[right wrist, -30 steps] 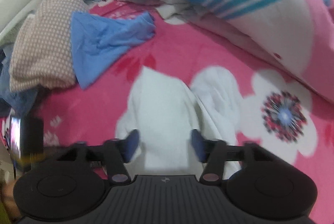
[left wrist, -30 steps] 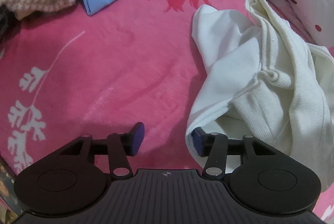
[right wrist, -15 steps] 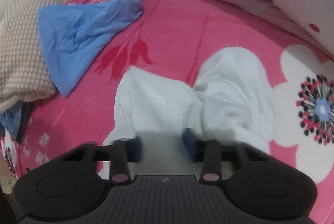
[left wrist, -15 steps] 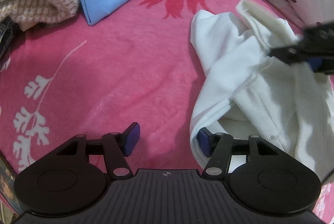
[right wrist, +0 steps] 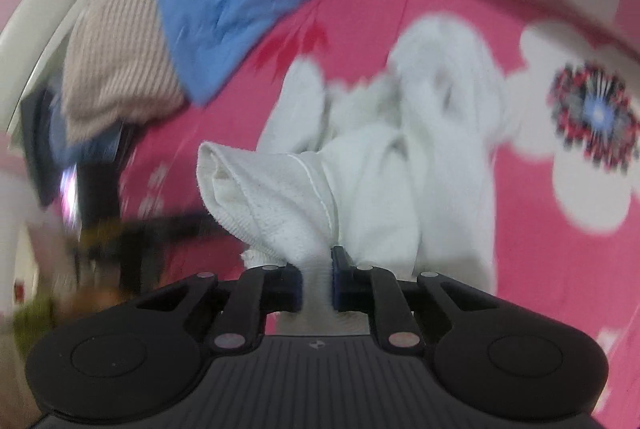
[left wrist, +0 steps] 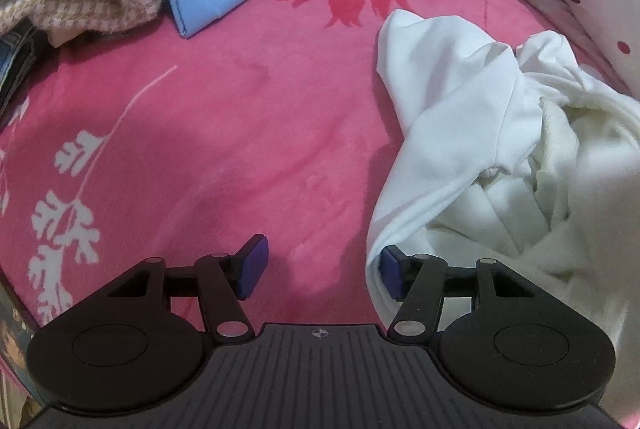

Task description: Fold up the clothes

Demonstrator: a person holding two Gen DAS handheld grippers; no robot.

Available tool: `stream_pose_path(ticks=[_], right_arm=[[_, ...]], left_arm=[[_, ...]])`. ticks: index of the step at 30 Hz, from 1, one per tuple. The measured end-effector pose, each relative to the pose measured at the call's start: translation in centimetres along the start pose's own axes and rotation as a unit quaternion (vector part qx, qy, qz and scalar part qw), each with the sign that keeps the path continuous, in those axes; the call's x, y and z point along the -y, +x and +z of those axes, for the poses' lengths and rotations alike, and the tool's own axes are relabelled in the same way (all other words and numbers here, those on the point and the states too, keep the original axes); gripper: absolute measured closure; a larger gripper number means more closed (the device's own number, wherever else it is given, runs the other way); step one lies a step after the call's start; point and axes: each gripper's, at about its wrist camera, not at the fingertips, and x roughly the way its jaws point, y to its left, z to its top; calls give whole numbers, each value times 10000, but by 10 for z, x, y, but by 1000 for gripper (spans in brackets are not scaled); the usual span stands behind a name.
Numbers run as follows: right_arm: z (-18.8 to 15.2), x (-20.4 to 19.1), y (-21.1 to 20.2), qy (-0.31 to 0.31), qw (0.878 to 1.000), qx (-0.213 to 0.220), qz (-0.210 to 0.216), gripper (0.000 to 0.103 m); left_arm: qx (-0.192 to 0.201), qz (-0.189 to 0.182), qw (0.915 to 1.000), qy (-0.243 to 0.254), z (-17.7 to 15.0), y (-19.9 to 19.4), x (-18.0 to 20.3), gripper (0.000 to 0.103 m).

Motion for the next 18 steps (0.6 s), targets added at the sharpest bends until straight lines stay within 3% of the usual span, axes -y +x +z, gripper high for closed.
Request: stream_pose_path(ticks=[10, 16, 18], right_arm=[[-81, 5, 24, -50, 9939, -1072, -270, 89], [-90, 22, 49, 124, 9904, -1222, -630, 88], [-85, 22, 53, 131, 9897, -1248, -687, 82]], left_arm=[[-127, -44, 9999, 96, -8, -2, 7, 45], [-149, -94, 9998, 100, -14, -9, 11, 44], [-160, -130, 9998, 85, -15, -13, 11, 44]])
